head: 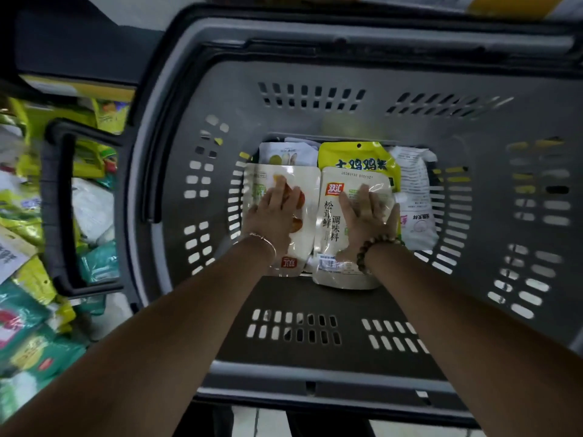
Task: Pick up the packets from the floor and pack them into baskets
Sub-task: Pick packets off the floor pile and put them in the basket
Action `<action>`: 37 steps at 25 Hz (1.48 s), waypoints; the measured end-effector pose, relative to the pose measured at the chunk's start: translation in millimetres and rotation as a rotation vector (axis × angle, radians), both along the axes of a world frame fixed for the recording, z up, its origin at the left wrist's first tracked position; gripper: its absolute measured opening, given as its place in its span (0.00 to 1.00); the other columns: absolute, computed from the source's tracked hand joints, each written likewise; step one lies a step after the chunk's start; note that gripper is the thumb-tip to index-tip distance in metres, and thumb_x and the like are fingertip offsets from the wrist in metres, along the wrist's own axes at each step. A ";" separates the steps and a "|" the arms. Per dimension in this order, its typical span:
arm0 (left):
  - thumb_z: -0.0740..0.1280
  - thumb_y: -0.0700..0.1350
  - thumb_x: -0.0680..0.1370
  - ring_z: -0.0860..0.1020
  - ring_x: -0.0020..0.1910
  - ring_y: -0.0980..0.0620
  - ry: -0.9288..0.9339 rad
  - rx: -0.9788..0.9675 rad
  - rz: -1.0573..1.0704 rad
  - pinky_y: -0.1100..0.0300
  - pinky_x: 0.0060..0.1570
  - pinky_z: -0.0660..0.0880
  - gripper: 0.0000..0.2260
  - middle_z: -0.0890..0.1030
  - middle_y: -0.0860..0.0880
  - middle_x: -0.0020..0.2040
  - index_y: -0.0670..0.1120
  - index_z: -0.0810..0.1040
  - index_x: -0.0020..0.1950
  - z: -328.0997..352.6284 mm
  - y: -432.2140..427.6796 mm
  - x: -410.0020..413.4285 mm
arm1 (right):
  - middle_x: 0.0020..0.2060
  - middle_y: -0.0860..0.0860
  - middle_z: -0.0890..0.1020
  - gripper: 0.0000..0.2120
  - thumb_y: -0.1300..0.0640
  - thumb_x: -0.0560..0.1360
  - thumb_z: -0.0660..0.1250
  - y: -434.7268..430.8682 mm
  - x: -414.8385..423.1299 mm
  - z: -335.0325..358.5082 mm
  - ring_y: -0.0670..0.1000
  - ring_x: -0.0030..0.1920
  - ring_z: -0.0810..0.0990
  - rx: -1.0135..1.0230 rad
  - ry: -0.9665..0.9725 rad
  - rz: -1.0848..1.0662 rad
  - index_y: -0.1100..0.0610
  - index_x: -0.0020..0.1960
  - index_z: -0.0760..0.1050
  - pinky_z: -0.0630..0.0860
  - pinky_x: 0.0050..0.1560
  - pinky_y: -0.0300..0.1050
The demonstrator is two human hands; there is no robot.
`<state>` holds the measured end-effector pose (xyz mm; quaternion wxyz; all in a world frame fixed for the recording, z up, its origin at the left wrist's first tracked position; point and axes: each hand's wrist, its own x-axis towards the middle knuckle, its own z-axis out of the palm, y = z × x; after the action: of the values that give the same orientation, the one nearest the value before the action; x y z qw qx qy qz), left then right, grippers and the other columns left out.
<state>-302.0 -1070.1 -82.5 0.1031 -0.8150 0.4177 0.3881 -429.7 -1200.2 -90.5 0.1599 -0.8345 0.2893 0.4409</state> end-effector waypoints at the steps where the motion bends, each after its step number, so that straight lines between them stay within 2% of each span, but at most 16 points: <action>1: 0.67 0.41 0.74 0.56 0.74 0.44 0.041 -0.031 0.054 0.50 0.67 0.65 0.38 0.43 0.48 0.78 0.52 0.48 0.77 12.3 1.0 2.5 | 0.76 0.53 0.36 0.53 0.40 0.68 0.71 0.4 3.3 11.3 0.55 0.76 0.38 0.018 -0.032 -0.011 0.47 0.76 0.34 0.39 0.70 0.66; 4: 0.64 0.38 0.74 0.69 0.66 0.46 0.102 -0.184 0.323 0.54 0.60 0.71 0.27 0.60 0.50 0.74 0.53 0.64 0.71 57.2 12.7 6.9 | 0.77 0.48 0.46 0.37 0.43 0.75 0.63 12.2 18.1 54.9 0.49 0.76 0.46 0.044 -0.134 -0.023 0.47 0.77 0.47 0.38 0.73 0.59; 7: 0.65 0.41 0.75 0.71 0.64 0.45 0.110 -0.405 0.530 0.57 0.62 0.68 0.19 0.72 0.47 0.66 0.48 0.73 0.66 115.7 37.5 10.4 | 0.76 0.47 0.54 0.33 0.44 0.76 0.63 37.1 30.6 104.7 0.48 0.76 0.51 0.035 -0.248 -0.070 0.47 0.76 0.53 0.42 0.74 0.53; 10: 0.66 0.41 0.72 0.74 0.59 0.42 0.088 -0.615 0.645 0.60 0.59 0.67 0.18 0.77 0.43 0.61 0.43 0.76 0.62 176.2 77.5 21.3 | 0.73 0.49 0.64 0.30 0.48 0.73 0.68 72.9 50.6 151.8 0.50 0.73 0.62 0.019 -0.473 -0.145 0.50 0.73 0.63 0.50 0.74 0.54; 12: 0.65 0.43 0.70 0.77 0.56 0.42 0.076 -0.726 0.708 0.61 0.57 0.68 0.18 0.79 0.43 0.58 0.42 0.77 0.59 211.9 116.3 32.1 | 0.67 0.54 0.73 0.28 0.51 0.70 0.72 101.5 66.6 182.1 0.56 0.67 0.71 0.015 -0.679 -0.130 0.55 0.67 0.71 0.63 0.69 0.60; 15: 0.66 0.42 0.70 0.77 0.56 0.45 0.018 -0.736 0.823 0.66 0.56 0.66 0.18 0.79 0.45 0.59 0.43 0.77 0.59 244.6 186.1 45.2 | 0.58 0.58 0.79 0.24 0.52 0.67 0.69 152.0 96.3 223.4 0.60 0.57 0.79 0.030 -0.885 -0.080 0.60 0.61 0.76 0.74 0.59 0.58; 18: 0.67 0.41 0.70 0.77 0.58 0.46 -0.042 -0.674 0.978 0.72 0.55 0.62 0.18 0.79 0.45 0.59 0.43 0.77 0.60 254.4 261.0 63.1 | 0.54 0.58 0.81 0.21 0.54 0.66 0.69 215.5 133.4 250.2 0.55 0.54 0.77 0.072 -0.989 0.015 0.62 0.57 0.78 0.76 0.54 0.48; 21: 0.69 0.39 0.73 0.74 0.62 0.45 -0.024 -0.551 1.109 0.67 0.58 0.63 0.19 0.76 0.46 0.63 0.44 0.75 0.64 244.0 337.5 81.6 | 0.55 0.57 0.81 0.20 0.56 0.68 0.69 283.7 171.2 249.1 0.55 0.54 0.78 0.174 -0.907 0.113 0.61 0.58 0.77 0.73 0.53 0.43; 23: 0.68 0.41 0.74 0.72 0.64 0.47 -0.001 -0.453 1.188 0.63 0.60 0.64 0.20 0.74 0.47 0.65 0.45 0.73 0.66 231.7 381.9 90.3 | 0.58 0.55 0.79 0.18 0.59 0.71 0.70 322.3 194.1 234.5 0.57 0.57 0.78 0.229 -0.745 0.102 0.60 0.61 0.76 0.72 0.56 0.45; 26: 0.67 0.42 0.75 0.72 0.64 0.50 0.062 -0.347 1.302 0.61 0.61 0.66 0.20 0.73 0.48 0.66 0.47 0.71 0.67 208.1 425.2 95.9 | 0.63 0.52 0.75 0.20 0.58 0.74 0.67 359.1 218.1 200.9 0.53 0.63 0.73 0.243 -0.501 0.063 0.57 0.65 0.72 0.69 0.61 0.45; 32: 0.66 0.43 0.76 0.73 0.62 0.49 0.201 -0.156 1.486 0.60 0.58 0.68 0.19 0.73 0.48 0.65 0.48 0.71 0.67 147.0 479.5 100.3 | 0.62 0.53 0.77 0.19 0.58 0.74 0.67 396.2 256.4 117.7 0.53 0.62 0.75 0.267 -0.242 0.021 0.57 0.64 0.73 0.71 0.62 0.47; 37: 0.67 0.42 0.74 0.75 0.60 0.47 0.233 -0.062 1.588 0.60 0.56 0.70 0.19 0.77 0.47 0.61 0.48 0.73 0.65 104.9 504.7 109.4 | 0.64 0.56 0.75 0.22 0.55 0.75 0.65 405.6 295.7 48.0 0.56 0.63 0.73 0.267 0.002 0.234 0.57 0.68 0.68 0.70 0.62 0.44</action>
<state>-192.6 -565.4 22.4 -0.2708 -0.8255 -0.2679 0.4164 -134.0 -794.6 -42.5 0.2167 -0.8334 0.1292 0.4917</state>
